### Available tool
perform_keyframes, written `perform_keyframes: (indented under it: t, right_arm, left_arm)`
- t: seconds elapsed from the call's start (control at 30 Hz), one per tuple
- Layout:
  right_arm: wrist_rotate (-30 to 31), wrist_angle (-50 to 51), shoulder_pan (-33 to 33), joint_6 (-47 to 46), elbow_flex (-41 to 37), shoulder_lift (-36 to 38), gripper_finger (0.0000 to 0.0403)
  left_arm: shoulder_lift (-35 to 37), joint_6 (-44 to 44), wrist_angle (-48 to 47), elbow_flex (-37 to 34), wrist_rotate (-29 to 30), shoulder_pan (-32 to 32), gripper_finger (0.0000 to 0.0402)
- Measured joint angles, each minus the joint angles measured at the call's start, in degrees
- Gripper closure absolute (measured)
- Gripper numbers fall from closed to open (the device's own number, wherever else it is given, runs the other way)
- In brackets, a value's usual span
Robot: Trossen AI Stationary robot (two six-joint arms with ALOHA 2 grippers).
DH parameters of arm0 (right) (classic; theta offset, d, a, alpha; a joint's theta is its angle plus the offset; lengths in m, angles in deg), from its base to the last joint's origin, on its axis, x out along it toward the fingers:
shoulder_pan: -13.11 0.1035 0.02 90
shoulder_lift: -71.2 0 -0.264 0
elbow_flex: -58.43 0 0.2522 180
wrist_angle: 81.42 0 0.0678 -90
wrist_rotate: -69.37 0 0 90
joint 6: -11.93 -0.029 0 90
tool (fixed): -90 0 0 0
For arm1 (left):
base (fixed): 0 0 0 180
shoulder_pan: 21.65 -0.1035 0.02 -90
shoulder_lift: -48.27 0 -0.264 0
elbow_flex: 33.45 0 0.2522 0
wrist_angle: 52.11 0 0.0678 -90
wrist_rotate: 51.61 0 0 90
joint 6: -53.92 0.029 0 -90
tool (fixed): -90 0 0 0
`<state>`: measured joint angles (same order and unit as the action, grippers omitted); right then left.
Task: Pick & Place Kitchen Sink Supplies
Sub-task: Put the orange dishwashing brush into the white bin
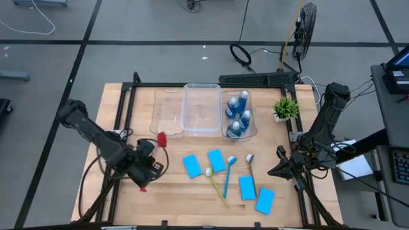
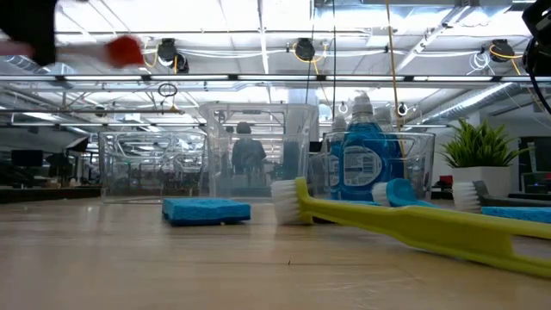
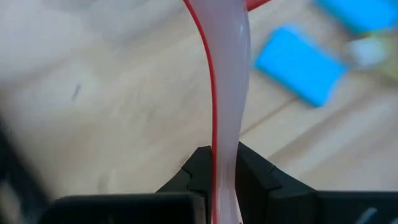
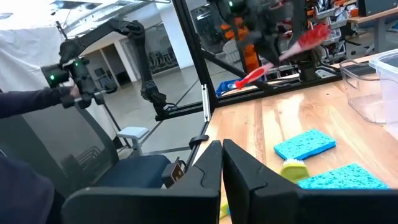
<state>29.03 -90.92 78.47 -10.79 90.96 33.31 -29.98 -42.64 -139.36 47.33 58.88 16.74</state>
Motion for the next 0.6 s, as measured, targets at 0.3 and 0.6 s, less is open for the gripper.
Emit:
perform_keyframes:
  t: [0.3, 0.6]
  right_arm:
    - [0.03, 0.01, -0.01, 1.57, 0.0, 0.01, 0.0403]
    - [0.05, 0.01, -0.02, 3.06, 0.0, 0.01, 0.0403]
  left_arm:
    - [6.35, 22.5, 10.89, 0.07, 17.42, 2.93, 0.036]
    - [8.43, 41.55, 28.68, 0.07, 29.72, 4.6, 0.036]
